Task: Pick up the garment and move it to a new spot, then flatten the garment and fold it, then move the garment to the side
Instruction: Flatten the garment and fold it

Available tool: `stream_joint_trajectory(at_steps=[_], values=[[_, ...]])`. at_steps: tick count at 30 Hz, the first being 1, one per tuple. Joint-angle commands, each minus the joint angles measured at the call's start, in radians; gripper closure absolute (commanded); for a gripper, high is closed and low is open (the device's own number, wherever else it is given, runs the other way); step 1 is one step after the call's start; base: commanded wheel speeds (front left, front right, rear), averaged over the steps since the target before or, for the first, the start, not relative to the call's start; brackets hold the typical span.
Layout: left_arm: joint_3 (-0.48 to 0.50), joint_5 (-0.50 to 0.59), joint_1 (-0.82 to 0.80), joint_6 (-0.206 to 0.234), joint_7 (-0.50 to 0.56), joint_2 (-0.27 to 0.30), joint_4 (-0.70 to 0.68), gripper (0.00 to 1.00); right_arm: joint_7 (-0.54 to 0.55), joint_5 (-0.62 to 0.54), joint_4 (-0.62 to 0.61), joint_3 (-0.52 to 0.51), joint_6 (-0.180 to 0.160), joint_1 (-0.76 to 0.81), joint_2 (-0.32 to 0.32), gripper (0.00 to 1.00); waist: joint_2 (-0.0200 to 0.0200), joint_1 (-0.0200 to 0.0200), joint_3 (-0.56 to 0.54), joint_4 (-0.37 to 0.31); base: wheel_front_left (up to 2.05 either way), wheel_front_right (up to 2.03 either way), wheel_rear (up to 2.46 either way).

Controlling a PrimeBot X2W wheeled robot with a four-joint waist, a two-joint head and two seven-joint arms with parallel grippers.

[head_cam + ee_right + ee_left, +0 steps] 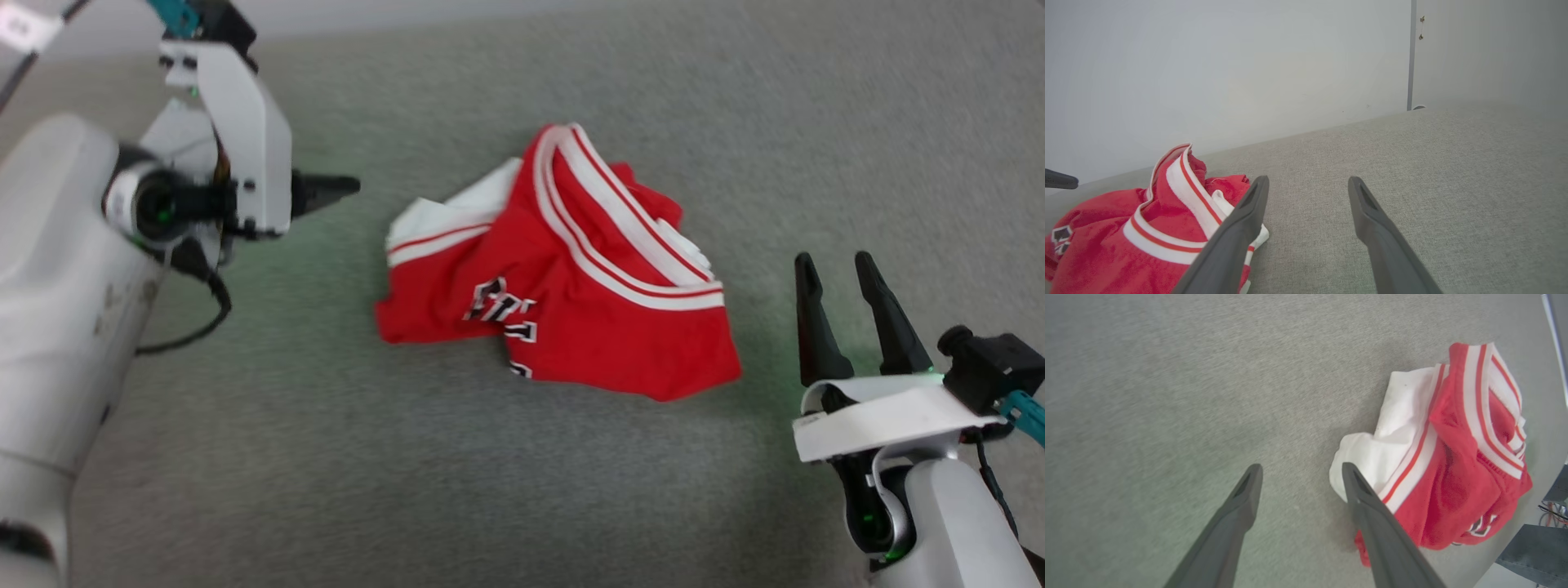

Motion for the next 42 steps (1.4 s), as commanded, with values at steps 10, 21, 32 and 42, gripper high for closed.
stream_joint_trajectory(at_steps=[10, 21, 32, 42], values=[[-0.020, -0.065, -0.084, -0.001, 0.153, -0.088, 0.176, 0.00, -0.005, 0.015, -0.002, 0.013, 0.000, -0.035, 0.021, 0.00, 0.0000, 0.0000, 0.127, -0.117, 0.00, 0.00, 0.00], [0.004, -0.136, -0.102, -0.002, 0.175, -0.117, 0.161, 0.00, -0.005, 0.017, -0.001, 0.020, 0.000, -0.031, 0.023, 0.00, 0.0000, 0.0000, 0.104, -0.104, 0.00, 0.00, 0.00], [-0.012, -0.166, -0.114, -0.002, 0.210, -0.121, 0.107, 0.00, -0.005, 0.025, -0.004, 0.032, 0.000, -0.025, 0.023, 0.00, 0.0000, 0.0000, 0.100, -0.098, 0.00, 0.00, 0.00], [-0.042, -0.162, -0.083, -0.002, 0.150, -0.101, 0.075, 1.00, -0.005, 0.030, -0.008, 0.020, 0.000, -0.022, 0.023, 0.00, 0.0000, 0.0000, 0.108, -0.097, 0.00, 0.00, 0.00]])
